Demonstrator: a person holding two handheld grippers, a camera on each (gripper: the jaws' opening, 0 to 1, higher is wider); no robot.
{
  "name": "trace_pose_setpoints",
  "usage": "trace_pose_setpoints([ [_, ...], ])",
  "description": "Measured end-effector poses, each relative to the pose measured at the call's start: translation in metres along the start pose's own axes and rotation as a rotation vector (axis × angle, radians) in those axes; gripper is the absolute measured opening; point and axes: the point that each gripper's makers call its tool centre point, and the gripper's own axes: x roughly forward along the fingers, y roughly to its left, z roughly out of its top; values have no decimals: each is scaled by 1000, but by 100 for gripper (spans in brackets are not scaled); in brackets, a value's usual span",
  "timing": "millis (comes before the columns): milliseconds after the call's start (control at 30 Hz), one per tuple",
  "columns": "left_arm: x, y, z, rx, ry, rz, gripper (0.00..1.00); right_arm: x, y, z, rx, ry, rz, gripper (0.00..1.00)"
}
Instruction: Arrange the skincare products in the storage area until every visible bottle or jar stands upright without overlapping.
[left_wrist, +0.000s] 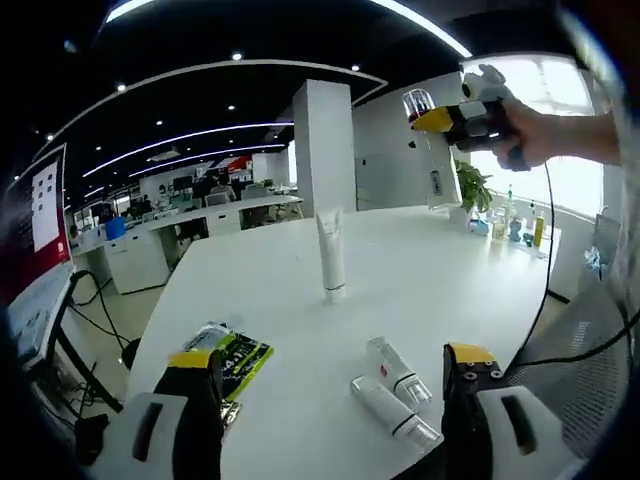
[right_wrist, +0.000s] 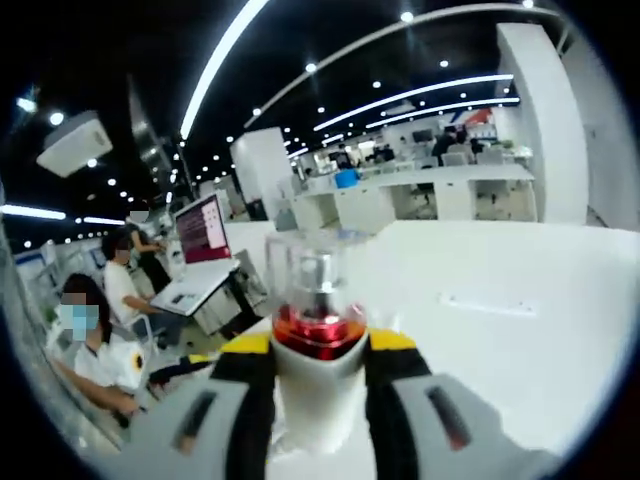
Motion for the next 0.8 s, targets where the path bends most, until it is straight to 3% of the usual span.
trace_pose_setpoints([
  [100,1,-1,2,64,-20,21,86,12,-17,-7,3,0,-25,31],
  [267,-1,0,8,61,-54,25,84,33,-44,-33,68,37,-44,31],
  [533,2,-5,-2,69,-7,12,82,54,-76,-85,68,148,-100,31],
  [733,4,-7,-4,66,5,14,80,66,-97,-103,31,189,-112,31],
  [800,5,-7,-9,72,33,14,78,69,-100,-104,20,193,-111,31],
])
